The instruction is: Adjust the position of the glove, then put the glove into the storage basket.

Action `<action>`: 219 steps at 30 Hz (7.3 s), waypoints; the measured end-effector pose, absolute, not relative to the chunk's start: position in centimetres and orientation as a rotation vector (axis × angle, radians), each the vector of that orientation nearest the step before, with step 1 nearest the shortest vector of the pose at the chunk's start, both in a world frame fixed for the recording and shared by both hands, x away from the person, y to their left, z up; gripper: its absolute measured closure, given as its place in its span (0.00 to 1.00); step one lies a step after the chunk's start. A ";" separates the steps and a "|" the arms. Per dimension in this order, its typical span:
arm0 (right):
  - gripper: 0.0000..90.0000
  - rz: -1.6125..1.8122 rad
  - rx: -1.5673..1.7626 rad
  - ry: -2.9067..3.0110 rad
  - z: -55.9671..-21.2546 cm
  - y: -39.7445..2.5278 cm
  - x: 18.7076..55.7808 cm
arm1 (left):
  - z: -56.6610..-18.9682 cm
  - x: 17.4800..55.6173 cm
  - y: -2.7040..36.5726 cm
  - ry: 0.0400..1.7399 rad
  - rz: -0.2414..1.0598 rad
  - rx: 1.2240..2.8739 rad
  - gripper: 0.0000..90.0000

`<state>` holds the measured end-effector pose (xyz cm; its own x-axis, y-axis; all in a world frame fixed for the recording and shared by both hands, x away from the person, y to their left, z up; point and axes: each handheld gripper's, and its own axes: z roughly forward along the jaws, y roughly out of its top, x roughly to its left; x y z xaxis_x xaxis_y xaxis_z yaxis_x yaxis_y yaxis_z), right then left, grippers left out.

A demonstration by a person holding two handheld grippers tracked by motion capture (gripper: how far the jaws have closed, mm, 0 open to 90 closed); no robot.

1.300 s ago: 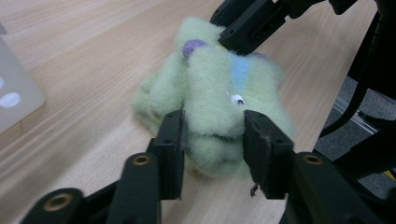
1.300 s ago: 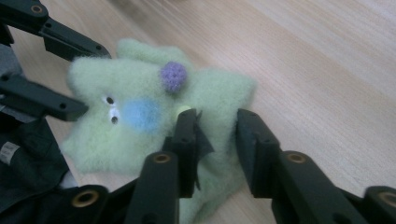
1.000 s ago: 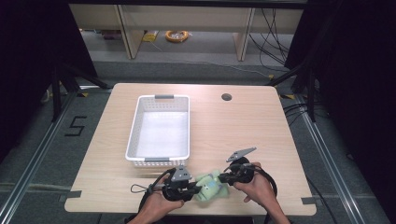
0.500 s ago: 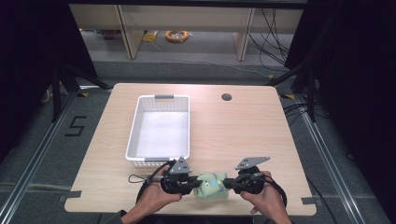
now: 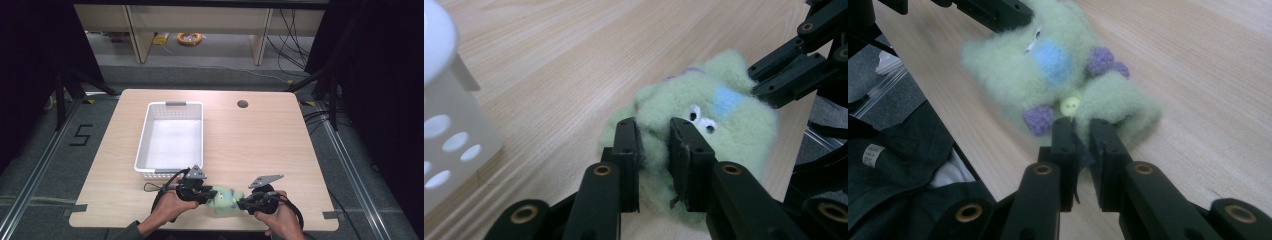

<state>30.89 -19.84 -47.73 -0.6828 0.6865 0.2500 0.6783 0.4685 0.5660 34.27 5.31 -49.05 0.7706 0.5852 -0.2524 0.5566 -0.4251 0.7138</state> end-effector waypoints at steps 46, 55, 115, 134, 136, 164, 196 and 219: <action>0.64 1.107 1.442 2.694 -49.9 -20.7 33.2 | -50.9 34.5 4.7 0.997 -0.219 2.084 0.66; 0.76 1.159 1.454 2.694 -50.1 -20.8 33.2 | -50.9 34.1 4.6 0.967 -0.197 2.056 0.75; 0.84 1.308 1.194 2.627 -42.1 -19.7 33.8 | -42.6 33.5 7.1 0.866 -0.059 1.988 0.80; 0.83 1.278 1.095 2.681 -36.8 -15.6 39.1 | -38.9 36.4 11.1 0.953 0.048 1.924 0.80; 0.83 1.272 1.090 2.685 -36.5 -15.1 39.6 | -38.9 36.6 11.6 0.963 0.053 1.921 0.80; 0.84 1.157 1.121 2.794 -37.7 -5.1 47.4 | -40.7 42.2 19.7 1.186 0.108 1.919 0.80; 0.84 0.981 1.289 2.881 -44.2 -2.1 50.1 | -44.9 45.6 19.6 1.337 0.054 2.087 0.79; 0.66 0.820 1.166 2.800 -44.0 -1.2 49.8 | -44.3 45.6 19.3 1.380 0.213 2.050 0.55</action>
<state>49.79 -1.18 -44.02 -0.7247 0.6611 0.1942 0.6614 0.5885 0.4649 45.63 19.26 -44.31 0.4333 0.8753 -0.2147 0.7700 -0.2357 0.5930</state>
